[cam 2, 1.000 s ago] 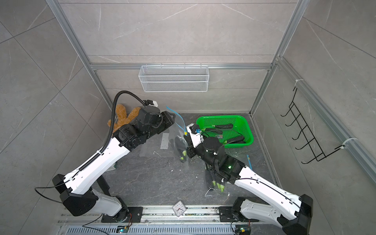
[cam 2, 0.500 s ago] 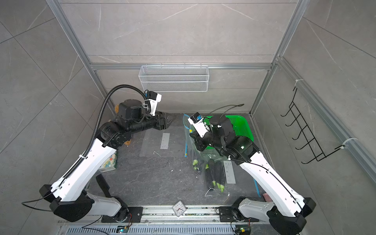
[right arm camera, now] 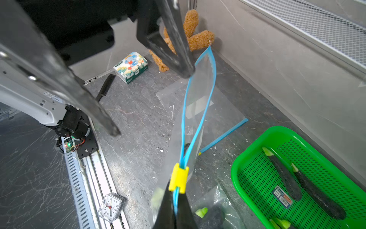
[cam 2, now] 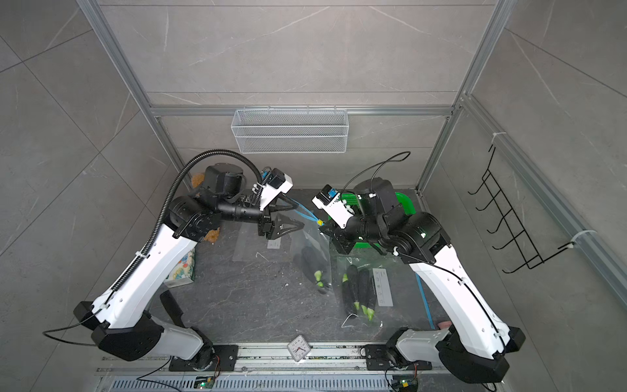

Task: Place the eggplant in a zip-top bag and seal the zipper
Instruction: Zip the zipper on the zipper food storage bag.

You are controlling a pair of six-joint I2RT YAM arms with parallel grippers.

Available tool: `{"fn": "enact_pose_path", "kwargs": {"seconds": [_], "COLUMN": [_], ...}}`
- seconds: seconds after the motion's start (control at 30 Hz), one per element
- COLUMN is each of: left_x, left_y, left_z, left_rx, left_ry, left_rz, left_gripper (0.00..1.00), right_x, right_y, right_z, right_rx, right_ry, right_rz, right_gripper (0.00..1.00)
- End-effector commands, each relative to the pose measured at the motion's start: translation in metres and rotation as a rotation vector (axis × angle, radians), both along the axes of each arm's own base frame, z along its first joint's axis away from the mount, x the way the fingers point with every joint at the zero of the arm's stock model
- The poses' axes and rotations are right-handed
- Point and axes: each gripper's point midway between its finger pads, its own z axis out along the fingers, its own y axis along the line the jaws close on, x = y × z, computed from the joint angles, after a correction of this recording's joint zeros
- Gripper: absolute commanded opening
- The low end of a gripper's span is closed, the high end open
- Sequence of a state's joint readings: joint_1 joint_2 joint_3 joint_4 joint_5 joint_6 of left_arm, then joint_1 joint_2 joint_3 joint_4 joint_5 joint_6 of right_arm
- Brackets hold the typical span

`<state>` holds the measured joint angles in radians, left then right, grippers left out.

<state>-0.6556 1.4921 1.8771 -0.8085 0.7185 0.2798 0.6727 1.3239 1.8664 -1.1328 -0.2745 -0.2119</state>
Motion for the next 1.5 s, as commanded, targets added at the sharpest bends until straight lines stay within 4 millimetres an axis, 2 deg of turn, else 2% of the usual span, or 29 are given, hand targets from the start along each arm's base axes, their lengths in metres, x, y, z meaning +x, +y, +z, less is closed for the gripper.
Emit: {"fn": "enact_pose_path", "kwargs": {"seconds": [0.0, 0.27, 0.43, 0.8, 1.07, 1.23, 1.47], "left_x": [-0.019, -0.026, -0.015, -0.017, -0.025, -0.024, -0.026], "left_y": [0.001, -0.005, -0.009, -0.018, -0.020, -0.020, -0.020], "left_z": [0.018, 0.008, -0.010, -0.003, 0.001, -0.007, -0.013], "left_rx": [-0.025, 0.022, 0.056, -0.025, -0.066, -0.049, -0.041], "left_ry": [-0.086, -0.055, -0.037, -0.049, -0.044, -0.027, 0.000], "left_rz": [-0.134, -0.247, -0.236, -0.280, -0.338, -0.343, -0.363], "left_gripper": [0.80, 0.85, 0.85, 0.85, 0.84, 0.77, 0.75], "right_x": [-0.011, -0.007, -0.008, -0.009, -0.008, -0.007, -0.007], "right_y": [-0.001, 0.003, 0.008, 0.018, 0.022, 0.022, 0.023], "right_z": [-0.009, -0.007, -0.003, -0.009, -0.012, -0.009, -0.008], "right_rx": [-0.049, -0.051, -0.021, -0.006, -0.004, 0.008, 0.016], "right_ry": [0.064, 0.074, 0.073, 0.112, 0.128, 0.118, 0.116], "right_rz": [0.053, 0.055, 0.069, 0.107, 0.117, 0.114, 0.113], "right_gripper": [0.00, 0.00, 0.00, 0.00, 0.00, 0.00, 0.00]}}
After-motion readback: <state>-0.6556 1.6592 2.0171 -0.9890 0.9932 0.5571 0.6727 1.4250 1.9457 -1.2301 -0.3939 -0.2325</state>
